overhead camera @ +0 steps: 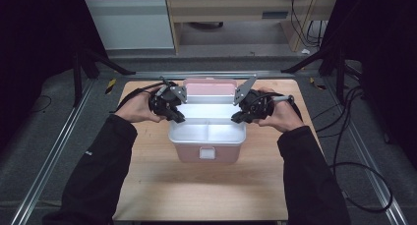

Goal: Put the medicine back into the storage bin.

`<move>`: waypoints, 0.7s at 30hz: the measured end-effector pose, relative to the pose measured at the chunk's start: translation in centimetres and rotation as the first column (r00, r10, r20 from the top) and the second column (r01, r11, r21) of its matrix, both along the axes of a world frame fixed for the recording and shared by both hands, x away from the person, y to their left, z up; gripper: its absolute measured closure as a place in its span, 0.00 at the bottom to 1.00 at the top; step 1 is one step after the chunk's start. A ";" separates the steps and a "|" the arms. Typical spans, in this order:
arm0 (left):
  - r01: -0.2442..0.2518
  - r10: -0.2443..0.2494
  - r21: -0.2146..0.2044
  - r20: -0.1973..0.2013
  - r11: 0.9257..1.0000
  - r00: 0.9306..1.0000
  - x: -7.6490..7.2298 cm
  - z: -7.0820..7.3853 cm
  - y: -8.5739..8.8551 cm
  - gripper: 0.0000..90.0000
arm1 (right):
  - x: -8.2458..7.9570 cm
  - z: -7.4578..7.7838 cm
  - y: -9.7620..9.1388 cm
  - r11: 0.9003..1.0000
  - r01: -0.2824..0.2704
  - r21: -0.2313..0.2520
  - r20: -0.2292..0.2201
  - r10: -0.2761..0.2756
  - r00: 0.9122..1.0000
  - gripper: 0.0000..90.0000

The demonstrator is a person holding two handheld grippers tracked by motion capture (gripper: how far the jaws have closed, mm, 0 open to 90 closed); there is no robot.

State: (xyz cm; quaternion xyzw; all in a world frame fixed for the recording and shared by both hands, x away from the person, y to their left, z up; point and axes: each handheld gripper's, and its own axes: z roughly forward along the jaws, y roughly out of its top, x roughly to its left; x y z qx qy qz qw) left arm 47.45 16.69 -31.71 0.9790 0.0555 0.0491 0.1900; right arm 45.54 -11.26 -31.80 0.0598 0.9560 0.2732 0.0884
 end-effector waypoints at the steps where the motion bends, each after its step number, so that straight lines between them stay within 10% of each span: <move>1: 0.001 -0.001 0.004 -0.010 1.000 1.000 0.2 -0.3 0.0 0.95 | 0.2 -0.2 0.0 1.000 -0.001 0.003 -0.002 0.001 1.000 0.96; 21: -0.004 0.009 0.056 -0.074 0.998 0.997 2.4 -3.7 -0.6 0.95 | 2.4 -4.2 0.6 0.999 0.024 -0.034 -0.071 -0.027 0.997 0.96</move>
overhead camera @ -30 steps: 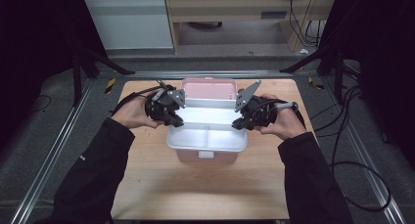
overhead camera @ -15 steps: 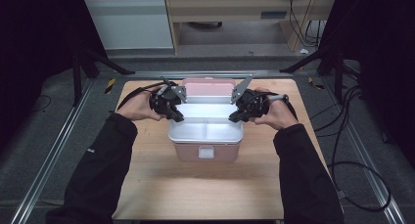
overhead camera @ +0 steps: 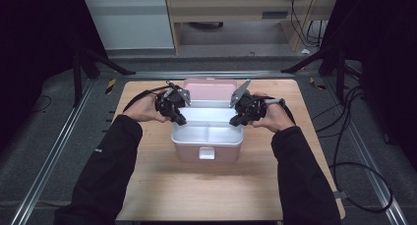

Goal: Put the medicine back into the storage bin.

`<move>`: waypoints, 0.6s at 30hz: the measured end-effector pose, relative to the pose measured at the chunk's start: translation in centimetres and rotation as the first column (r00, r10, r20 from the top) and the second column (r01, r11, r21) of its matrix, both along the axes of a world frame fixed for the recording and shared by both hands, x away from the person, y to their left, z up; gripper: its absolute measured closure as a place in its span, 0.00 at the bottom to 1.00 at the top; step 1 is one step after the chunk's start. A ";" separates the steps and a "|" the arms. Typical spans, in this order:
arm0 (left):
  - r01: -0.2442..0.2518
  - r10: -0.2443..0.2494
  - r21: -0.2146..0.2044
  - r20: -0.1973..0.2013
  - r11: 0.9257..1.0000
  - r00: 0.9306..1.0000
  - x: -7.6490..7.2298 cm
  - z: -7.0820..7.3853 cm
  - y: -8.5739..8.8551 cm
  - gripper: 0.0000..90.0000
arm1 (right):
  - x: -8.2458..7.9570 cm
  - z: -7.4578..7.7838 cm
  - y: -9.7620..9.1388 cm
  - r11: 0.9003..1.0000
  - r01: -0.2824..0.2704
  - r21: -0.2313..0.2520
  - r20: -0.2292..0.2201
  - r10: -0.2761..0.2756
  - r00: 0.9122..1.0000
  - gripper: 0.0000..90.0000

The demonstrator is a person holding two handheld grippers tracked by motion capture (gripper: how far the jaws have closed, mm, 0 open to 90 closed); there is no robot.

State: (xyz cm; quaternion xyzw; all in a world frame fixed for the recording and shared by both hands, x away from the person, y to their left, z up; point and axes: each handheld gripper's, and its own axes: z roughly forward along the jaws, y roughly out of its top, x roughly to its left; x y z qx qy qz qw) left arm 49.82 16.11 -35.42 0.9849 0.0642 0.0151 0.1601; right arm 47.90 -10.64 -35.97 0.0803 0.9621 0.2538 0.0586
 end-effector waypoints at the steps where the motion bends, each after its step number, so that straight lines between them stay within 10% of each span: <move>1: 0.003 -0.003 0.005 0.000 1.000 1.000 0.0 -0.1 0.0 0.95 | 0.0 -0.1 0.1 1.000 0.000 -0.006 0.000 0.000 1.000 0.96; 18: -0.016 0.016 0.002 -0.034 1.000 0.999 -0.2 -1.4 0.0 0.95 | 0.2 -2.1 -0.1 0.999 0.028 0.015 -0.021 -0.028 0.999 0.93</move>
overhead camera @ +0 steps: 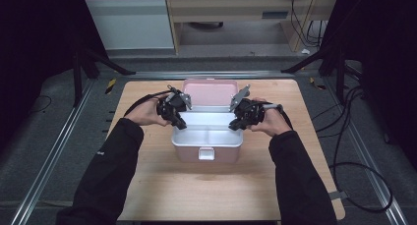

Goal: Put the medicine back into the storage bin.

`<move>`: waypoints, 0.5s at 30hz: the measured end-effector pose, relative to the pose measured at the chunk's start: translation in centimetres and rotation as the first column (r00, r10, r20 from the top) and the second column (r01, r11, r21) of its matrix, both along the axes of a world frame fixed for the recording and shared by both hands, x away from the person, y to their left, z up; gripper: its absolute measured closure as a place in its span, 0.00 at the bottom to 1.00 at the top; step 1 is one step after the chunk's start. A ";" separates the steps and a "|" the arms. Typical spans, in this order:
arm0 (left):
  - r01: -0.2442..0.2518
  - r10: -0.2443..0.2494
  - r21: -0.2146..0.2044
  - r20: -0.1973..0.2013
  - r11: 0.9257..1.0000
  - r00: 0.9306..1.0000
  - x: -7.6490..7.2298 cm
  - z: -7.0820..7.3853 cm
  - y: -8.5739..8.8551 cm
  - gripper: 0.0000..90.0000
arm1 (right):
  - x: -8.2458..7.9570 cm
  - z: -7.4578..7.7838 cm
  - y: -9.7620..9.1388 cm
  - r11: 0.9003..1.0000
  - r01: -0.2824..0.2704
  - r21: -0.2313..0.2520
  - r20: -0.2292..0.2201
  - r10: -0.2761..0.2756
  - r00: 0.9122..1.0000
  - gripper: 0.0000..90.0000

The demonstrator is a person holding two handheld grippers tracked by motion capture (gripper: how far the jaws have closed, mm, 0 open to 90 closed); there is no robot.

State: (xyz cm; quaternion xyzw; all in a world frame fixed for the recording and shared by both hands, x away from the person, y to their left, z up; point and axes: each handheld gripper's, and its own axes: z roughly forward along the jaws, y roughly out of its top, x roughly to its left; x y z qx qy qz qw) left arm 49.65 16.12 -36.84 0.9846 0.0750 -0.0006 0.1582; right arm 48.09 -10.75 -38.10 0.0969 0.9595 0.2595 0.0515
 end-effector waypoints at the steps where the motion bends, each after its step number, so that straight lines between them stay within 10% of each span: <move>1: -0.003 0.003 -0.004 -0.001 1.000 1.000 0.0 0.0 0.1 0.95 | 0.0 0.0 0.0 1.000 -0.003 0.006 0.001 0.003 1.000 0.93; 8: -0.031 0.031 -0.006 0.036 1.000 0.999 -0.2 0.2 0.0 0.89 | -0.3 0.2 0.1 0.999 0.034 0.006 0.023 -0.034 0.999 0.87; 15: -0.084 0.094 -0.104 0.095 0.991 0.991 -1.0 2.1 1.0 0.66 | -1.4 1.9 -0.9 0.975 0.178 0.131 0.091 -0.191 0.977 0.64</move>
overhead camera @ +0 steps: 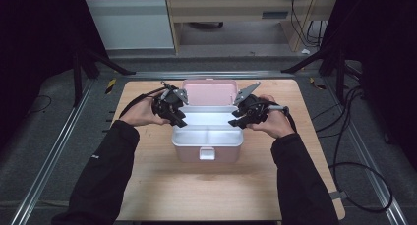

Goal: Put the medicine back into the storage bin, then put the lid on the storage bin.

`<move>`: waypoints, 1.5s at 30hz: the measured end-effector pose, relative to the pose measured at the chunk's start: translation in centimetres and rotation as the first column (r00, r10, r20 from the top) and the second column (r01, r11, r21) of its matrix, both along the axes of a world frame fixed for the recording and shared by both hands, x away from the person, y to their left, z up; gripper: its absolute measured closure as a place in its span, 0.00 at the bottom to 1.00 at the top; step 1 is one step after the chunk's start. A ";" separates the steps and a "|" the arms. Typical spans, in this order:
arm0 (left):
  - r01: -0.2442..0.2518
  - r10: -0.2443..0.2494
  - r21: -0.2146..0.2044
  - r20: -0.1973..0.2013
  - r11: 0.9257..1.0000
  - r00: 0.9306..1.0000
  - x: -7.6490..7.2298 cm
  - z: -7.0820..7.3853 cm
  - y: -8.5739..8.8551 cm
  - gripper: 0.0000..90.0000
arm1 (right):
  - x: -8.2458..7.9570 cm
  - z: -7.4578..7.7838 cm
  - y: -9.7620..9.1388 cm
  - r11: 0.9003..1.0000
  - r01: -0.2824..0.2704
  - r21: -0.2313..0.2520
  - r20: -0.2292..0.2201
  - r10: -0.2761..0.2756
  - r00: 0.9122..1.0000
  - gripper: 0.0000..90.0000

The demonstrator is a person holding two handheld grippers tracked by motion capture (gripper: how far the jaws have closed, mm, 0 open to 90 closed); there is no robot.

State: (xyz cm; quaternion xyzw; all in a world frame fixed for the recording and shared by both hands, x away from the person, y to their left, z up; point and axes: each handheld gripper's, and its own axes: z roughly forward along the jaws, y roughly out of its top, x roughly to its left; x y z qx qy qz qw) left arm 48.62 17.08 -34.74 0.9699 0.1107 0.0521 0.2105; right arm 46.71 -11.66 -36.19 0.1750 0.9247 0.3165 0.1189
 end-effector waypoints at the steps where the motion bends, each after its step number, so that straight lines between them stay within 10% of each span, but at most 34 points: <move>1: -0.011 0.011 -0.011 0.010 1.000 1.000 -0.2 0.3 0.2 0.62 | -0.1 0.2 -0.2 0.999 0.032 0.016 0.012 -0.032 0.999 0.60; 9: -0.123 0.130 -0.107 0.056 0.987 0.990 -0.9 1.4 2.4 0.41 | -0.3 1.0 -2.7 0.962 0.251 0.106 0.064 -0.258 0.964 0.50; 19: -0.329 0.358 -0.202 0.131 0.922 0.924 -0.9 2.1 5.7 0.32 | -1.0 2.0 -5.4 0.897 0.404 0.178 0.080 -0.422 0.903 0.39; 24: -0.442 0.487 -0.284 0.112 0.851 0.866 0.3 1.6 7.1 0.29 | -0.7 2.1 -6.3 0.859 0.466 0.214 0.078 -0.490 0.868 0.36; 26: -0.472 0.517 -0.279 0.115 0.836 0.848 0.6 1.2 7.4 0.29 | -0.4 1.6 -6.5 0.850 0.480 0.217 0.073 -0.504 0.861 0.35; 32: -0.517 0.564 -0.299 0.091 0.802 0.821 1.5 0.4 7.5 0.28 | 0.2 1.0 -6.6 0.838 0.499 0.220 0.078 -0.525 0.848 0.35; 41: -0.577 0.646 -0.412 0.039 0.705 0.762 4.2 -0.4 7.2 0.26 | 2.1 0.9 -6.3 0.807 0.519 0.283 0.076 -0.558 0.826 0.36; 45: -0.586 0.654 -0.426 0.016 0.689 0.757 5.1 -1.2 7.0 0.27 | 3.4 0.5 -6.1 0.789 0.542 0.288 0.075 -0.583 0.809 0.36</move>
